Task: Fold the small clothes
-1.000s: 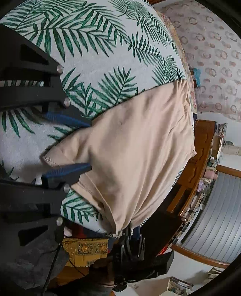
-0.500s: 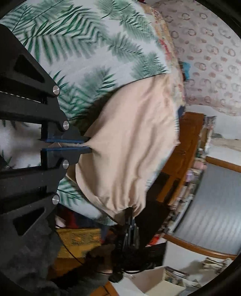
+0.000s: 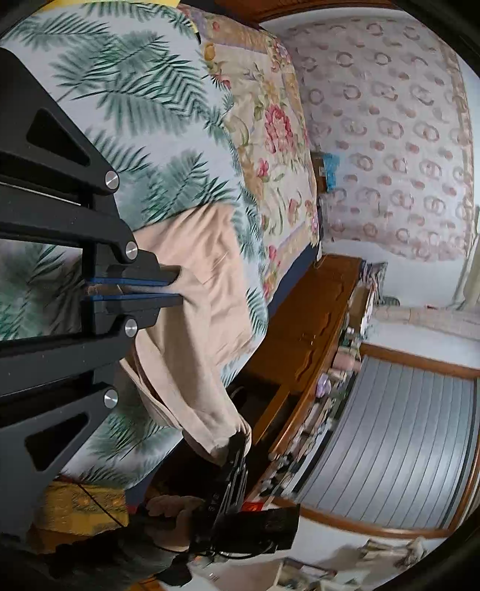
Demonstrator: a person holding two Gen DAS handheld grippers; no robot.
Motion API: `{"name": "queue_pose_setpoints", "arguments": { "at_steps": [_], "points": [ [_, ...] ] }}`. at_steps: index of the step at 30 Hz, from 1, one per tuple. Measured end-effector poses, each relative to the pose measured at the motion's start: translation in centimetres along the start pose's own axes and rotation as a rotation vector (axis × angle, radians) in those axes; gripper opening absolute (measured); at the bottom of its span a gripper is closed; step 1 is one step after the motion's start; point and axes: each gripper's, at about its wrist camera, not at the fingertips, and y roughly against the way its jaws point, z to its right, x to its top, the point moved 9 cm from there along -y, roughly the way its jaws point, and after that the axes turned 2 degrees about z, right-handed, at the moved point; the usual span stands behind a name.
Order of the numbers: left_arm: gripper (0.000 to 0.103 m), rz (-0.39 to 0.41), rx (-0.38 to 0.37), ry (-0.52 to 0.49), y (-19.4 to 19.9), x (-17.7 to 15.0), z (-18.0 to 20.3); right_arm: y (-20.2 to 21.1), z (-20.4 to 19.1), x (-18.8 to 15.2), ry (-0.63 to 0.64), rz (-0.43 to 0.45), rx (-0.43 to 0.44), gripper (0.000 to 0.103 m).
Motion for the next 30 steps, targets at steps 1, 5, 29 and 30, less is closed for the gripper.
{"name": "queue_pose_setpoints", "arguments": {
  "at_steps": [1, 5, 29, 30],
  "points": [
    [0.004, -0.002, 0.007, 0.003, -0.6, 0.4, -0.6, -0.9, 0.2, 0.5, 0.003, -0.005, -0.001, 0.005],
    [0.004, -0.017, 0.042, 0.02, -3.3, 1.9, -3.0, -4.2, 0.9, 2.3, 0.018, -0.023, -0.004, 0.005],
    [0.048, -0.163, 0.101, 0.02, -8.2, -0.9, -8.0, -8.5, 3.0, 4.2, 0.062, -0.108, -0.044, 0.04],
    [0.048, -0.183, 0.099, 0.021, -8.2, -1.6, -8.2, -8.0, 2.9, 3.8, 0.07, -0.113, -0.04, 0.043]
  ]
}}
